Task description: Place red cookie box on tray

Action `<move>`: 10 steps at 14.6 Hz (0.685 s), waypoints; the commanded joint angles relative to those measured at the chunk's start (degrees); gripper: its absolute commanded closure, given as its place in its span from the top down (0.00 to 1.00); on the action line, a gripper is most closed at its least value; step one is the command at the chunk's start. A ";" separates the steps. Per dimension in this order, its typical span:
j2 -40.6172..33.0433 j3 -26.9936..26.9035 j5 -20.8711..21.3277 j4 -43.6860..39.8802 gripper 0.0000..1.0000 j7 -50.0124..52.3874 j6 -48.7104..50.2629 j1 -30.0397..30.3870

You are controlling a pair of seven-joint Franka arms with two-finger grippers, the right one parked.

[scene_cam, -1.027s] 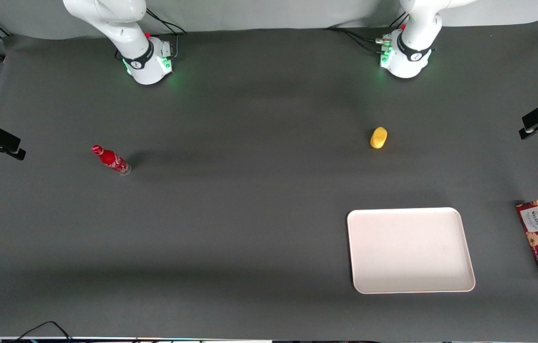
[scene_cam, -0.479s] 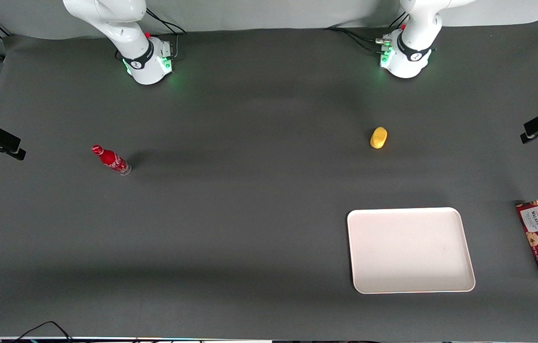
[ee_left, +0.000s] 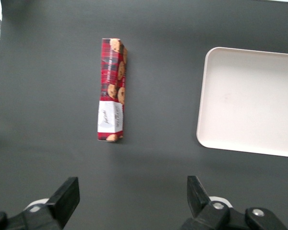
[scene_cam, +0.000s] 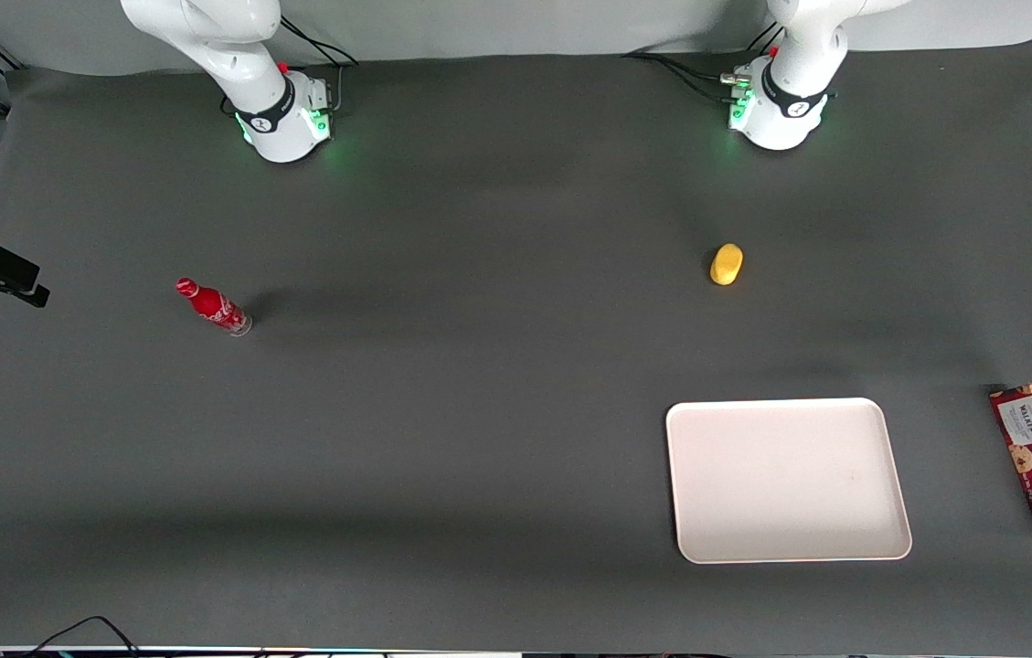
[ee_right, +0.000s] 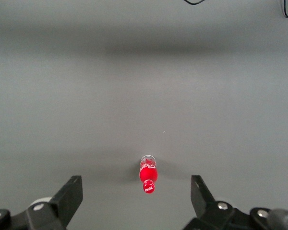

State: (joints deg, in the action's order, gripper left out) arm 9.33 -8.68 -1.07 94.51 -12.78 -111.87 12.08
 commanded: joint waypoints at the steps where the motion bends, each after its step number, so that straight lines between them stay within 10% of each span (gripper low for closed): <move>1: 14.19 -6.76 -7.42 -11.26 1.00 -12.15 -4.73 -0.30; 10: 30.82 -8.28 -15.17 -16.72 1.00 -16.31 -20.57 1.11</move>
State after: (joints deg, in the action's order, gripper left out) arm 35.65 -16.41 -13.65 81.20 -27.17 -130.03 13.03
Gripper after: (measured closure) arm 0.000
